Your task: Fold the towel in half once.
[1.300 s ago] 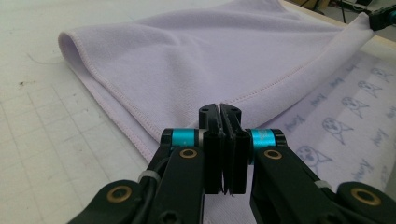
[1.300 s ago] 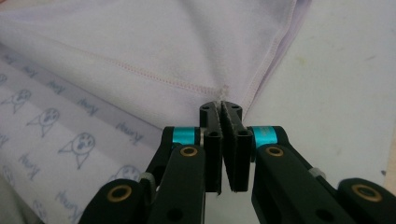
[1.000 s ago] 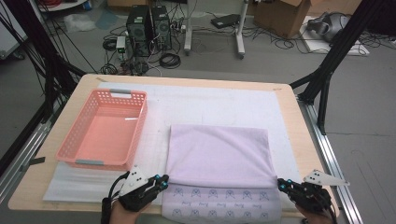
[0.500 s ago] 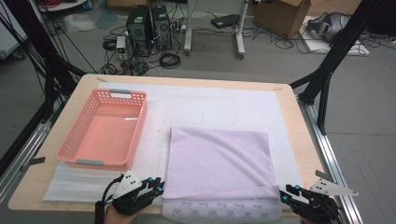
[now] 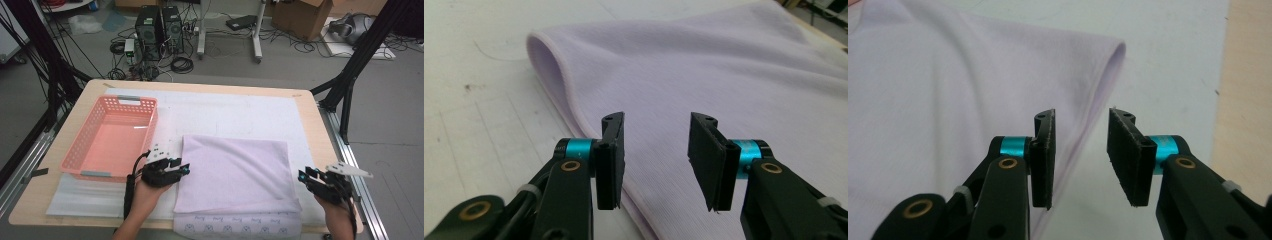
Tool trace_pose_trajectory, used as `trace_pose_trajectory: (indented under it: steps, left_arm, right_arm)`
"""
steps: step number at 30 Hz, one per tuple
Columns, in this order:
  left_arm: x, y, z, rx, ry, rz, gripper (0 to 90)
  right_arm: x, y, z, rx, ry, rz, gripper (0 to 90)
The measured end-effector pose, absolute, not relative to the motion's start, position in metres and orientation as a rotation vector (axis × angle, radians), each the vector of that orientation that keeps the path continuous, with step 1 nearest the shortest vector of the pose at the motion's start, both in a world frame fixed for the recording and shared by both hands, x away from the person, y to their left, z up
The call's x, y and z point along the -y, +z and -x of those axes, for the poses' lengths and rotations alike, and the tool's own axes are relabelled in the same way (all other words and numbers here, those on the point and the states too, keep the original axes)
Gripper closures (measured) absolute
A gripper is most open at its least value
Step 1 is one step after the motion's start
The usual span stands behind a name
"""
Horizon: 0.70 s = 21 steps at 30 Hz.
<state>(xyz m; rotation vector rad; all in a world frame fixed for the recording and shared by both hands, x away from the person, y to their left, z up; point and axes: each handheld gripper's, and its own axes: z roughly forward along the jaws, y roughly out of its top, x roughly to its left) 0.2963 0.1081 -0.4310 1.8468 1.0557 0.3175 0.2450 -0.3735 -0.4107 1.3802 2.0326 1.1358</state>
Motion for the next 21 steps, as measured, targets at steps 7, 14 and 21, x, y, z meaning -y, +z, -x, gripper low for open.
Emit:
trace_pose_trajectory:
  steps: [7, 14, 21]
  left_arm:
    - [-0.104, -0.435, -0.333, -1.126, 0.353, -1.857, 54.3]
    - [-0.102, -0.438, -0.344, -1.139, 0.350, -1.838, 51.5]
    - [-0.101, -0.445, -0.352, -1.226, 0.400, -1.815, 43.6]
  right_arm:
    - [0.345, -0.423, -0.313, -2.154, 1.117, -1.334, 74.8]
    - [0.320, -0.444, -0.362, -2.234, 1.016, -1.311, 79.0]
    - [0.342, -0.446, -0.380, -1.989, 0.926, -1.485, 80.7]
